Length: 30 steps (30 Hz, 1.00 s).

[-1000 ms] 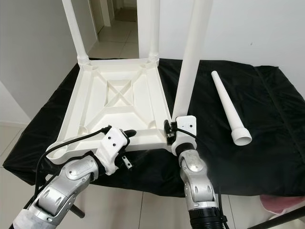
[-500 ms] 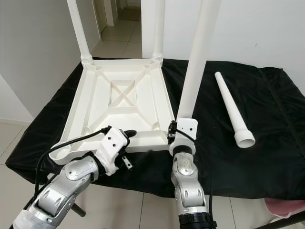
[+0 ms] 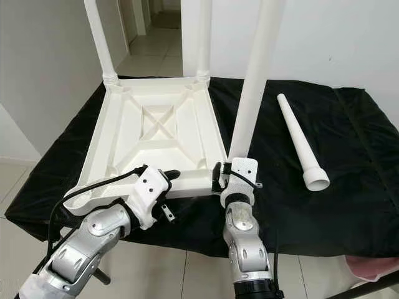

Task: Building children table

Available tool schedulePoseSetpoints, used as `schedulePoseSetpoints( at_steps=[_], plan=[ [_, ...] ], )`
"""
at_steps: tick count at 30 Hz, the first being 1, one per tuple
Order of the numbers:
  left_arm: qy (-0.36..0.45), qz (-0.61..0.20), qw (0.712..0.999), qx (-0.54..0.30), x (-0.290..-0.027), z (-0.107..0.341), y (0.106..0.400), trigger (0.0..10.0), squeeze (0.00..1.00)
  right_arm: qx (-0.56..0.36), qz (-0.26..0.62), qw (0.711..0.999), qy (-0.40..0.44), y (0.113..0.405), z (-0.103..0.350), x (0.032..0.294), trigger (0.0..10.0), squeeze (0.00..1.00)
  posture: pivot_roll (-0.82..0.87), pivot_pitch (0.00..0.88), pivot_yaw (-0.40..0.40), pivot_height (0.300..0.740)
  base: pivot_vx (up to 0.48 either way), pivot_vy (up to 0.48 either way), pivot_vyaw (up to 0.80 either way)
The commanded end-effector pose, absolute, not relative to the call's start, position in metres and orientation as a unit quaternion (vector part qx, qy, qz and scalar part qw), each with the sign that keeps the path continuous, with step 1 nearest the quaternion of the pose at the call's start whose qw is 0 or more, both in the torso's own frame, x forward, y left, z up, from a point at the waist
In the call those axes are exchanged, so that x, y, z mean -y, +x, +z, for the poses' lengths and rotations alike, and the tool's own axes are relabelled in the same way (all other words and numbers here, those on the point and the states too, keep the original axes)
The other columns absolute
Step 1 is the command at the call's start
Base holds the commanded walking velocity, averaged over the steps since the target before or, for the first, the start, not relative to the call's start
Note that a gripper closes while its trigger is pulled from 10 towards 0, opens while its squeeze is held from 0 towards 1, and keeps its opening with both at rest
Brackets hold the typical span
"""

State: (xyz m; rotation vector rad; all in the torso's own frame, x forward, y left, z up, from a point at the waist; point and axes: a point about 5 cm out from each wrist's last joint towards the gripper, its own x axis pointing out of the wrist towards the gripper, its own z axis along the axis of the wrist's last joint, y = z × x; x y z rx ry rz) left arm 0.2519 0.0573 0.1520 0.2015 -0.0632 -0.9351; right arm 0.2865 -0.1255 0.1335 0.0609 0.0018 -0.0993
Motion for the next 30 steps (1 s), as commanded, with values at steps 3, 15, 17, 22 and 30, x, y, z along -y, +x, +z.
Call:
schedulePoseSetpoints(
  at_steps=[3,15,17,22,30],
  plan=[
    [0.104,-0.47,0.876,0.027,-0.056,0.149,0.252,10.0,0.0,0.009,-0.015,0.999,0.048,0.287,0.136,0.118,10.0,0.0,-0.04,0.0,0.002,0.74,0.0,0.0,0.0],
    [0.104,-0.472,0.875,0.031,-0.053,0.148,0.252,10.0,0.0,0.043,0.084,0.995,-0.007,0.298,0.142,0.139,10.0,0.0,-0.04,0.0,-0.007,0.74,0.0,0.0,0.0],
    [0.105,-0.472,0.875,0.031,-0.054,0.147,0.252,10.0,0.0,0.048,0.102,0.994,-0.016,0.299,0.143,0.141,10.0,0.0,-0.04,0.0,-0.007,0.74,0.0,0.0,0.0],
    [0.107,-0.473,0.874,0.029,-0.056,0.146,0.251,10.0,0.0,0.051,0.148,0.987,-0.026,0.298,0.143,0.144,10.0,0.0,-0.04,0.0,-0.007,0.74,0.0,0.0,0.0],
    [0.11,-0.479,0.87,0.029,-0.055,0.146,0.252,10.0,0.0,0.052,0.235,0.968,-0.068,0.3,0.14,0.155,10.0,0.0,-0.05,0.0,-0.001,0.74,0.0,0.0,0.0]
  ],
)
